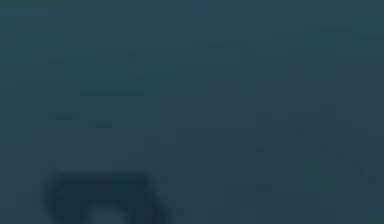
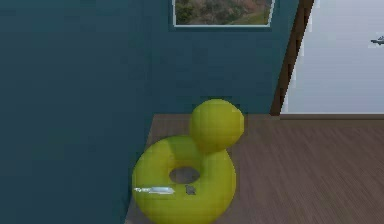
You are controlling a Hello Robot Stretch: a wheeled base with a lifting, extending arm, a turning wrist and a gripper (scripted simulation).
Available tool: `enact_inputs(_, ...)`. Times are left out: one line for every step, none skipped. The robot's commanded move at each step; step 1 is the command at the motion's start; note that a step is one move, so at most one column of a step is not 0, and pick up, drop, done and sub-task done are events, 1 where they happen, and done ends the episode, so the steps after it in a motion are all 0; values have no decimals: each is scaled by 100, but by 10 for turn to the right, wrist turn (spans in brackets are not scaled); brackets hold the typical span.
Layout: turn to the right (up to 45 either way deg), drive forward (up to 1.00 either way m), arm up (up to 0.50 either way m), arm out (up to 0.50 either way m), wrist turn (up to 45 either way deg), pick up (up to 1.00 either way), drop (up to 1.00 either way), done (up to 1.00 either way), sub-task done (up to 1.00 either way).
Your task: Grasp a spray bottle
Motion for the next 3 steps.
enact_inputs(0,0,48,0,0,0,0,0,0)
enact_inputs(0,0,0,46,0,0,0,0,0)
enact_inputs(0,0,0,0,450,0,0,0,0)
